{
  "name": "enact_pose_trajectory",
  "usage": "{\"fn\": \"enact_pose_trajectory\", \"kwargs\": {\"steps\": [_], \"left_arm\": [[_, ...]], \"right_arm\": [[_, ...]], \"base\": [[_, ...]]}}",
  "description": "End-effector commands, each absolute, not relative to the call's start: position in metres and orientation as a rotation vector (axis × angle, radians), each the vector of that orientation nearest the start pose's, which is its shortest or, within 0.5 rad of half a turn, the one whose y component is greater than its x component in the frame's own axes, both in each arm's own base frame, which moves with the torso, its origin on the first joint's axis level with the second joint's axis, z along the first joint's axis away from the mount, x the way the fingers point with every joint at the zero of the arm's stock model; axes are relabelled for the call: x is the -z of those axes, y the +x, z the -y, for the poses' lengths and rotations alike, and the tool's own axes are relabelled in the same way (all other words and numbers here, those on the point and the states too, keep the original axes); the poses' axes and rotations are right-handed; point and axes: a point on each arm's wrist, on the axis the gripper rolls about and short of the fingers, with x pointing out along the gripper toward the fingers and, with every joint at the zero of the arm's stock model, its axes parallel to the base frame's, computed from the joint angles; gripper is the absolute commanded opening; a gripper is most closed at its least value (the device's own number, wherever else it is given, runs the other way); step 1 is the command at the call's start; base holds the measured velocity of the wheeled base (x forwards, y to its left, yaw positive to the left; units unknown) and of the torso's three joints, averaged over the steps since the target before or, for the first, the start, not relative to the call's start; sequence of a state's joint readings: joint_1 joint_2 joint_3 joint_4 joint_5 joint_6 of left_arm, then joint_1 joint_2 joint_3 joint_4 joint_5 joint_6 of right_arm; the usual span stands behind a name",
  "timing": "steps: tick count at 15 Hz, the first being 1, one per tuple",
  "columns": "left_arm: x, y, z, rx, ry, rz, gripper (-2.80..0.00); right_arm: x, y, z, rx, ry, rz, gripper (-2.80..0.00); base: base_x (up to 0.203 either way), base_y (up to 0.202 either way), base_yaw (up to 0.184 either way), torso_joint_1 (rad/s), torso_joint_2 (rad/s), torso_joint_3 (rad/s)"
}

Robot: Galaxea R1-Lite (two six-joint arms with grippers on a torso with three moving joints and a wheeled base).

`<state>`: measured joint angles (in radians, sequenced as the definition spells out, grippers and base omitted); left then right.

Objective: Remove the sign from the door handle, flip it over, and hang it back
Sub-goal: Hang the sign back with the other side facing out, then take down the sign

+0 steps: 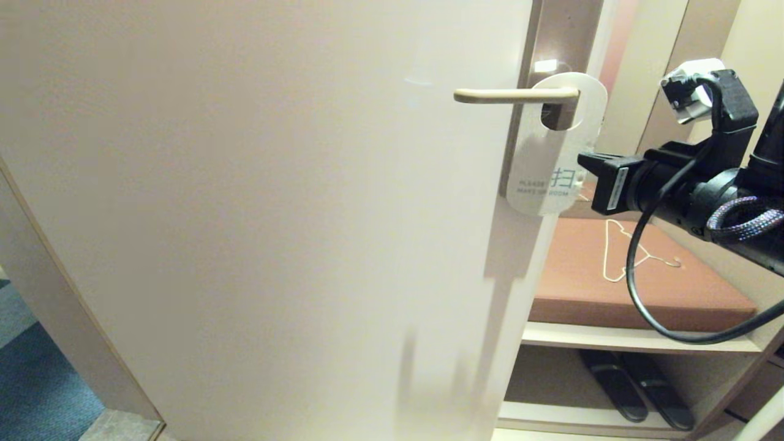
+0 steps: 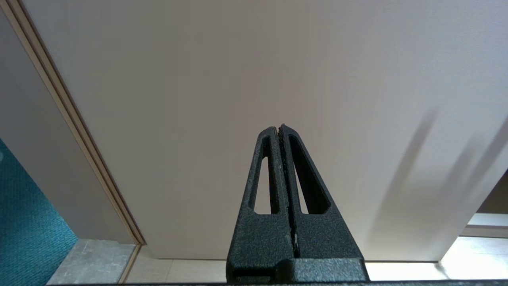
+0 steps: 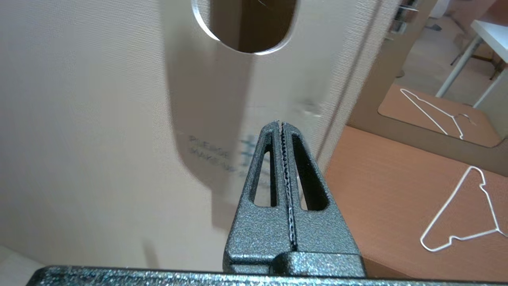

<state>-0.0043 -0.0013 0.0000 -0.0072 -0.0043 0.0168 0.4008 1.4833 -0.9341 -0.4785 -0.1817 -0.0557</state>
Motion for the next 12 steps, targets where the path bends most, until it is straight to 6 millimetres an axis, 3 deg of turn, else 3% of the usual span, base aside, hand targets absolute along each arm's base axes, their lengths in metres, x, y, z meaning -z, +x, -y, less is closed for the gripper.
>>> {"fn": "enact_pose_trajectory", "kwargs": {"steps": [1, 8, 12], "left_arm": [[-0.076, -0.023, 0.0, 0.009, 0.017, 0.008, -2.8], [-0.076, -0.023, 0.0, 0.009, 0.017, 0.008, -2.8], [-0.076, -0.023, 0.0, 0.009, 0.017, 0.008, -2.8]], "right_arm": [[-0.266, 0.239, -0.092, -0.203, -0.076, -0.056, -2.8], [-0.26, 0.208, -0.05, -0.074, -0.074, -0.062, -2.8], [-0.253, 0.177, -0.034, -0.036, -0.072, -0.068, -2.8]], "base": [[0.0, 0.0, 0.0, 0.0, 0.0, 0.0], [0.0, 0.0, 0.0, 0.0, 0.0, 0.0], [0.0, 0.0, 0.0, 0.0, 0.0, 0.0]]}}
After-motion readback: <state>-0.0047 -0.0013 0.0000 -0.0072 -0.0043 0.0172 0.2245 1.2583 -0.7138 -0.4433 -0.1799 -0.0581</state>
